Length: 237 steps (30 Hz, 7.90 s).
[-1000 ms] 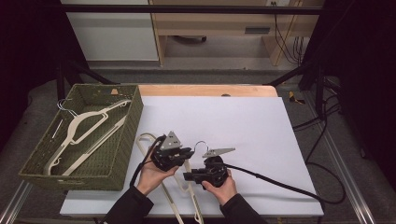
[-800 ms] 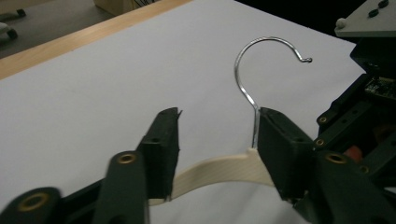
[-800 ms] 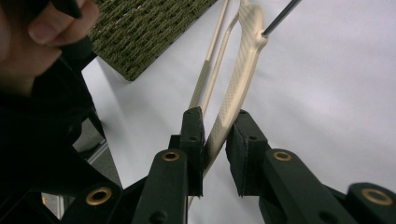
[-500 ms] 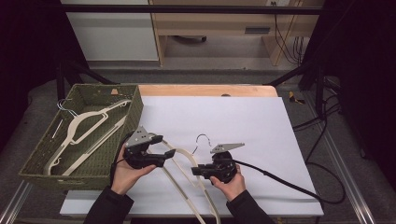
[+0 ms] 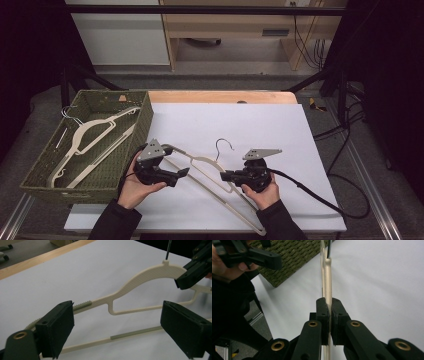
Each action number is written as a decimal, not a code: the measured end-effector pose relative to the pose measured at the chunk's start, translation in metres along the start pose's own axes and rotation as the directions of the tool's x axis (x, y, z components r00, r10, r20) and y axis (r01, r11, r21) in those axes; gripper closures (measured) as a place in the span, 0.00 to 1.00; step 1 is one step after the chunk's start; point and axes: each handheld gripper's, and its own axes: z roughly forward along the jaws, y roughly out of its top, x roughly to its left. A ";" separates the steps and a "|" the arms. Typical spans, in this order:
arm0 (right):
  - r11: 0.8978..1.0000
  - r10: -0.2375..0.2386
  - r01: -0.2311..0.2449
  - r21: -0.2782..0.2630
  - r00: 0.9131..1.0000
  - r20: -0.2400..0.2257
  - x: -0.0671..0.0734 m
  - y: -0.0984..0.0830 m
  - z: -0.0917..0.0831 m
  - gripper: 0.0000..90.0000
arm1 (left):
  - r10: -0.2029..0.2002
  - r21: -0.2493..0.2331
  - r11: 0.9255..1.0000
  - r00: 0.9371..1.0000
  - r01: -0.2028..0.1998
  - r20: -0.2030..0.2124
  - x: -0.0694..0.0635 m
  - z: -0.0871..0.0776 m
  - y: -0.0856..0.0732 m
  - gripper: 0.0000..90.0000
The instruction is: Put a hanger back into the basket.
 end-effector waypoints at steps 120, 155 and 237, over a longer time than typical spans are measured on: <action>0.946 0.004 0.114 -0.302 0.931 0.364 -0.056 -0.029 -0.113 0.03 | -0.023 -0.073 0.997 0.985 0.010 -0.174 0.091 -0.153 0.072 0.96; 0.949 0.003 0.112 -0.295 0.933 0.361 -0.057 -0.029 -0.112 0.03 | -0.106 -0.026 0.994 0.957 0.103 -0.269 0.180 -0.195 0.000 0.96; 0.948 0.017 0.097 -0.303 0.936 0.352 -0.062 -0.034 -0.108 0.04 | -0.265 -0.254 0.945 0.939 0.207 -0.220 0.089 -0.155 -0.032 0.26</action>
